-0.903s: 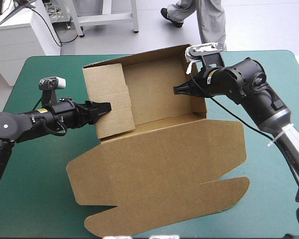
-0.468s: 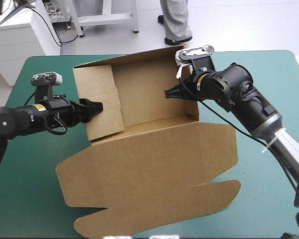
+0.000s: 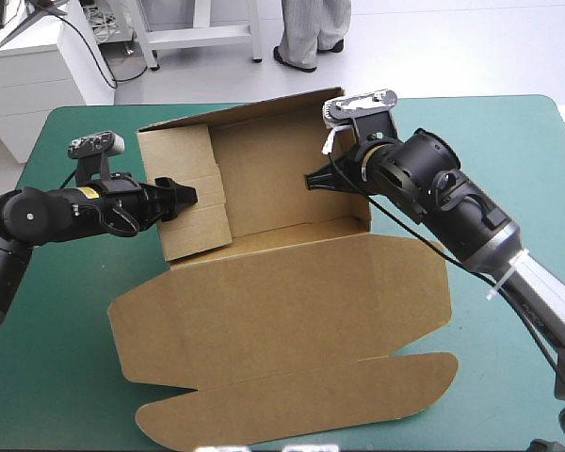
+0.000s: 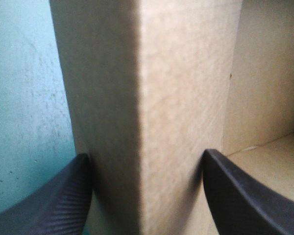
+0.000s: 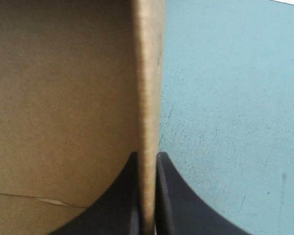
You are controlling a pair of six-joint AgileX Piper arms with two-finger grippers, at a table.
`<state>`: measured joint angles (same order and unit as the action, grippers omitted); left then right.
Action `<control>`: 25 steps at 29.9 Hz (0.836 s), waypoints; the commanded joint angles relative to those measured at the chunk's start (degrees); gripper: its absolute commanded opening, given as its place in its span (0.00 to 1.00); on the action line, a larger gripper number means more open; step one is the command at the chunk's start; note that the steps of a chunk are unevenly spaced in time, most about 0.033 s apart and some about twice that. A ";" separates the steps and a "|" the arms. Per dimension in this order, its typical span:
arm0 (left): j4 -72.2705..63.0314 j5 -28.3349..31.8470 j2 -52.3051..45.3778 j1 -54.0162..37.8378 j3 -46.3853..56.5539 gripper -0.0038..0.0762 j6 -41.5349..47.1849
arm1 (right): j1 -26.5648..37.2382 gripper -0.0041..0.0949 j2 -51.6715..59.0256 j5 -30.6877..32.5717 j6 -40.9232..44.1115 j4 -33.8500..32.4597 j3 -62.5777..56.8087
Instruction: Fold the box
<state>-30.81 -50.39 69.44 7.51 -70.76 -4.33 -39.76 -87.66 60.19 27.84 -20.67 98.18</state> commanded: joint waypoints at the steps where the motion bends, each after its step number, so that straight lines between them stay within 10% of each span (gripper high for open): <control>1: -1.43 5.28 -1.23 1.74 -2.06 0.62 1.11 | -0.33 0.04 2.20 -3.60 1.02 -1.17 1.68; 16: 2.16 10.21 2.71 5.05 -2.06 0.57 3.93 | -0.45 0.04 2.20 -3.60 1.13 -0.86 1.68; 25: 0.97 11.85 4.43 5.05 -2.06 0.04 -0.97 | -0.45 0.04 2.20 -3.82 0.65 -0.45 1.68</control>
<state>-24.96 -42.81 75.24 11.80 -70.76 -3.27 -39.72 -87.66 62.17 29.21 -23.65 98.18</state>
